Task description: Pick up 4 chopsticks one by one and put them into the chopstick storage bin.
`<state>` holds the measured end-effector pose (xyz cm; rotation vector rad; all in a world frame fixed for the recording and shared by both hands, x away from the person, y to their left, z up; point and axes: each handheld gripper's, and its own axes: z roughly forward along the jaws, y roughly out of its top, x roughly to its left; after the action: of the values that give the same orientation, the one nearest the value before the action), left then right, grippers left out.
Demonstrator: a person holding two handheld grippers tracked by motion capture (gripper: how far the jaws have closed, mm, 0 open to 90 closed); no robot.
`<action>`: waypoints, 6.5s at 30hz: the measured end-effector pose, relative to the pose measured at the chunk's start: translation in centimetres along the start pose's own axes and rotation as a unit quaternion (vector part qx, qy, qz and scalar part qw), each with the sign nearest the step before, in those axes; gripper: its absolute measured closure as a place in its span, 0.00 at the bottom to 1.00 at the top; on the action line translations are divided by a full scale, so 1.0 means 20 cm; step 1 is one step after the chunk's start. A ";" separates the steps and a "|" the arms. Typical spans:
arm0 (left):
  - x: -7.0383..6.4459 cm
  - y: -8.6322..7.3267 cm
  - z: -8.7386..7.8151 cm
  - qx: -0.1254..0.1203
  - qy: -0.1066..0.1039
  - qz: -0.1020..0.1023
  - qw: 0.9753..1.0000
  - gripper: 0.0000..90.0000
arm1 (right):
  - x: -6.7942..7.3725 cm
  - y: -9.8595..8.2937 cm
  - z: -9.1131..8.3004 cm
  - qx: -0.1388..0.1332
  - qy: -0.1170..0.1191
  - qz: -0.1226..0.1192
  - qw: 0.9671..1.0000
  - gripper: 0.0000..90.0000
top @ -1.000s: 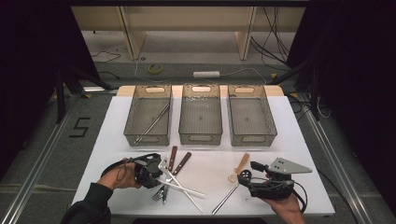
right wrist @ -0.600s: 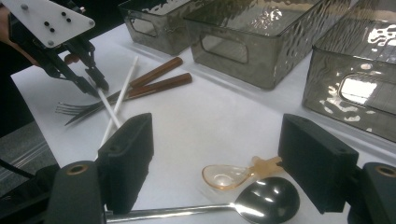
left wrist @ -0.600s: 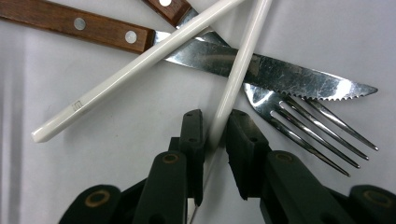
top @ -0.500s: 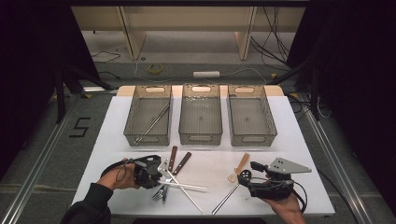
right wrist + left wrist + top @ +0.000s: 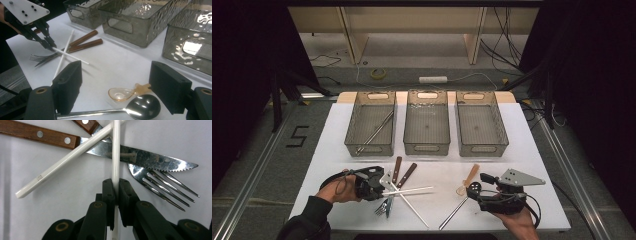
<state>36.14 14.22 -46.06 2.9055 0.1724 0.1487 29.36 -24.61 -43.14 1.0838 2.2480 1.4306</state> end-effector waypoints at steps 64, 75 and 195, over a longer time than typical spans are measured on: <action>0.37 -0.11 -0.40 -0.234 0.168 -0.313 0.905 0.93 | -0.01 -0.01 0.00 0.000 -0.003 0.008 1.000 0.31; 0.53 -0.15 -0.46 -0.254 0.191 -0.344 0.884 0.93 | -0.02 -0.01 0.01 0.001 -0.002 0.009 1.000 0.31; 0.23 0.02 -0.16 -0.104 0.039 -0.169 0.979 0.22 | -0.01 -0.01 0.00 0.003 0.001 0.004 1.000 0.31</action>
<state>40.47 15.05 -42.49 2.6164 0.6202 0.2089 29.45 -24.72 -43.31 1.0946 2.2541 1.4290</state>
